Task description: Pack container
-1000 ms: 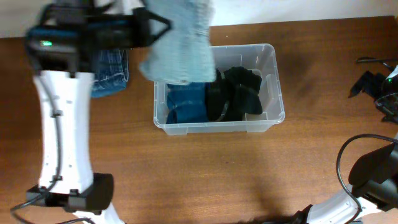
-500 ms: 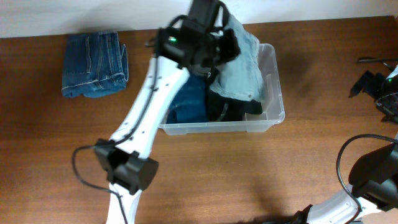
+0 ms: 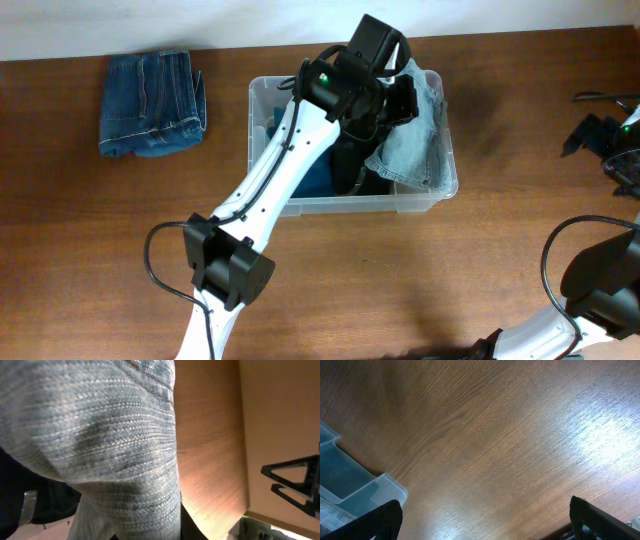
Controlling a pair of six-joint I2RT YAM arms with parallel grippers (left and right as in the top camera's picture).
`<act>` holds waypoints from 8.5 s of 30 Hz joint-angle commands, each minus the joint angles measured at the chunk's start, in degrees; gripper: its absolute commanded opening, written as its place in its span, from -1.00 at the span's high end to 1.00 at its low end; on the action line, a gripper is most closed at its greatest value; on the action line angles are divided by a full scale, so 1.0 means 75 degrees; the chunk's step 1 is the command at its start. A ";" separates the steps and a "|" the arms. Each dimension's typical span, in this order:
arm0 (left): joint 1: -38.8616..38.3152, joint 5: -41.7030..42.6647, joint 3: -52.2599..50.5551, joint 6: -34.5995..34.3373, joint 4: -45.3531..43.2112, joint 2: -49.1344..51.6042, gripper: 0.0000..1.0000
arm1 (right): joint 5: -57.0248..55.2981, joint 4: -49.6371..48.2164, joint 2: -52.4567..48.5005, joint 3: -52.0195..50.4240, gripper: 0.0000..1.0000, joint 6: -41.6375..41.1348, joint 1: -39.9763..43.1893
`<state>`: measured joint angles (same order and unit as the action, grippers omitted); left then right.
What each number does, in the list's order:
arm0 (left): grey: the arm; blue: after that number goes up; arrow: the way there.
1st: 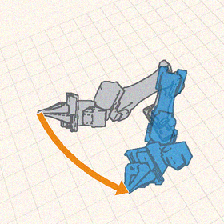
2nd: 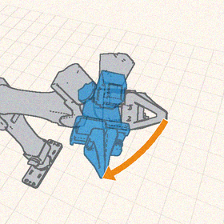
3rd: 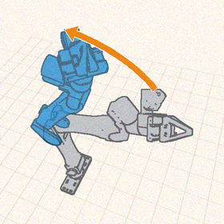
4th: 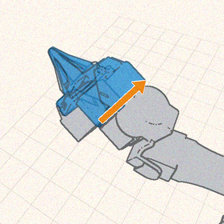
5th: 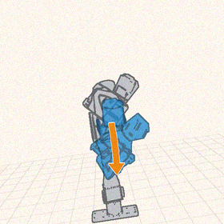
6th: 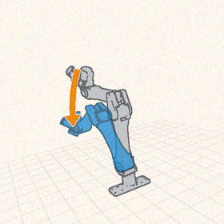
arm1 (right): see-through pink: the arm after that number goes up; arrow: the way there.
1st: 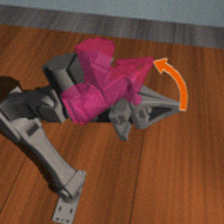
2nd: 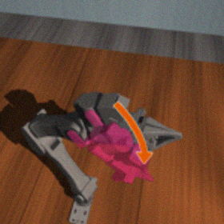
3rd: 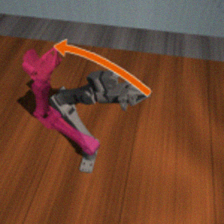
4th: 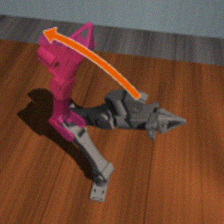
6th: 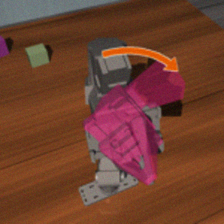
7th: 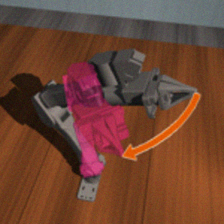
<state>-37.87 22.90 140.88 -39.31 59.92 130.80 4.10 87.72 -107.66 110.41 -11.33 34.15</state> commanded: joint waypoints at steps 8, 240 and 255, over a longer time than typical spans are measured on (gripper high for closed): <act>-0.0015 0.0061 0.0172 -0.0041 -0.0099 0.0600 0.63 | -0.0038 -0.0020 0.0032 -0.0006 -0.97 0.0052 0.0000; 0.6831 -0.3649 -0.0297 0.4733 -0.1507 0.0460 0.99 | -0.0038 -0.0020 0.0032 -0.0006 -0.97 0.0052 0.0000; 0.6886 -0.4281 -0.4164 0.4730 -0.3375 0.0460 0.96 | -0.0038 -0.0020 0.0032 -0.0006 -0.97 0.0052 0.0000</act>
<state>13.43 -8.38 111.74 -3.09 33.82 134.50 4.10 87.74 -107.66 110.41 -11.33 34.15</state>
